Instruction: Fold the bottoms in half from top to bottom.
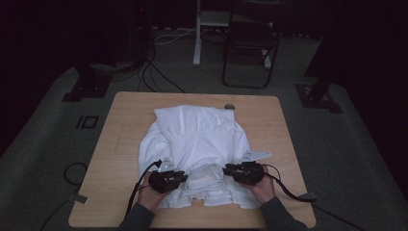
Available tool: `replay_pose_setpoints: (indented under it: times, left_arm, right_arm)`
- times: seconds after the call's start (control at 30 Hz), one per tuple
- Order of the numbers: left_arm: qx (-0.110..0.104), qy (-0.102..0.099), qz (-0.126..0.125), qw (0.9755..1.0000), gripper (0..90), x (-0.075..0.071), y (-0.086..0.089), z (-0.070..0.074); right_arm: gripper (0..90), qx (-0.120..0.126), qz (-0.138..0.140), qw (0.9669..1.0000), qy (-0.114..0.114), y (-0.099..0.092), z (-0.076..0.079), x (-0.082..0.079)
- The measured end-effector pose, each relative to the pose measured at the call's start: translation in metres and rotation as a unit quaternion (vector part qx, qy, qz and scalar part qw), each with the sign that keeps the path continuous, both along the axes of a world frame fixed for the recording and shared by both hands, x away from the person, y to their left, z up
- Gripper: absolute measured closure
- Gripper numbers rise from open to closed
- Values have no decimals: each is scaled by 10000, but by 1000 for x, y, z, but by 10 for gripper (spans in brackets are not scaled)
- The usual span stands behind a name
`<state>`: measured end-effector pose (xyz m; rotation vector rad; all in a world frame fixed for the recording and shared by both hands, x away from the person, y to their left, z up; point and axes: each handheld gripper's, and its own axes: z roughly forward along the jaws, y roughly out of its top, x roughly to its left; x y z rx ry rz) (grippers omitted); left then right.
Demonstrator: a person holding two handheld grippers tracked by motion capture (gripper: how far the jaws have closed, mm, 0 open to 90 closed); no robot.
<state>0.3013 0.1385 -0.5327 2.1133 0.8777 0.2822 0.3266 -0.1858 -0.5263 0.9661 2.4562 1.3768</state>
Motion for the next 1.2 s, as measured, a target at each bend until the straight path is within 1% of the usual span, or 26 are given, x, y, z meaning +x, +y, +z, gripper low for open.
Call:
replay_pose_setpoints:
  times: [0.03,0.1,0.13,0.2,0.3,0.37,0.43,0.5,0.53,0.6,0.67,0.7,0.73,0.77,0.8,0.87,0.9,0.93,0.97,1.0,1.03,1.07,1.1,1.13,1.17,1.2]
  left_arm:
    - [-44,-47,94,9999,733,3,-1,2]
    - [-171,-97,215,9996,712,8,-2,6]
    - [-279,-123,245,9992,711,11,-4,8]
    - [-327,-94,156,9993,709,14,-11,9]
    - [-87,-59,-122,9999,709,9,-21,3]
    - [176,9,-267,9995,710,2,-26,-6]
    - [339,40,-353,9988,712,-4,-27,-15]
    - [204,51,-323,9993,709,-8,-23,-15]
    - [164,47,-288,9994,704,-9,-21,-13]
    - [86,-123,-101,9998,646,-16,-8,-3]
    - [150,-317,182,9992,599,-24,7,4]
    - [271,-418,494,9975,578,-29,20,8]
    - [362,-473,783,9951,542,-33,32,9]
    - [435,-473,1071,9922,506,-35,43,8]
    - [522,-485,1339,9884,482,-38,55,6]
    - [774,-488,1888,9778,398,-41,76,-1]
    - [815,-384,2070,9742,361,-41,83,-4]
    - [816,-154,2263,9705,341,-42,94,-11]
    - [759,7,2339,9693,293,-42,99,-15]
    - [756,185,2400,9677,282,-42,105,-21]
    - [784,222,2460,9658,282,-43,107,-25]
    - [754,193,2475,9658,268,-44,108,-26]
    - [791,206,2458,9659,268,-44,107,-25]
    - [796,207,2433,9665,269,-44,106,-25]
    - [781,190,2358,9685,269,-44,104,-26]
    - [832,172,2276,9700,270,-44,100,-26]
  right_arm:
    - [711,70,-90,9999,-9,1,2,3]
    - [687,321,-223,9992,-59,5,8,10]
    - [687,334,-255,9991,-90,7,10,13]
    - [697,364,-175,9992,-66,16,11,18]
    - [720,188,77,9998,-48,26,6,13]
    - [730,-130,237,9996,-100,30,-2,4]
    - [744,-268,339,9991,-20,31,-10,-3]
    - [747,-374,443,9983,108,30,-18,-9]
    - [745,-462,457,9978,88,29,-21,-14]
    - [704,-402,389,9984,-64,23,-16,-20]
    - [635,-346,61,9989,-318,8,-6,-25]
    - [605,-370,-116,9984,-405,2,-3,-27]
    - [570,-500,-402,9965,-541,-10,0,-28]
    - [535,-611,-615,9947,-552,-20,0,-29]
    - [506,-719,-818,9925,-556,-29,-2,-28]
    - [453,-879,-1202,9880,-404,-46,-10,-26]
    - [427,-939,-1334,9863,-258,-53,-15,-25]
    - [415,-1022,-1435,9841,-215,-57,-19,-25]
    - [405,-1098,-1519,9822,-120,-62,-26,-25]
    - [399,-1113,-1519,9821,-39,-64,-30,-25]
    - [393,-1106,-1545,9818,50,-66,-35,-25]
    - [391,-1088,-1530,9822,67,-65,-37,-25]
    - [385,-1098,-1487,9827,92,-64,-39,-26]
    - [390,-1133,-1463,9827,26,-61,-40,-26]
    - [404,-1131,-1444,9830,29,-59,-40,-26]
    - [423,-1150,-1400,9835,24,-57,-40,-26]
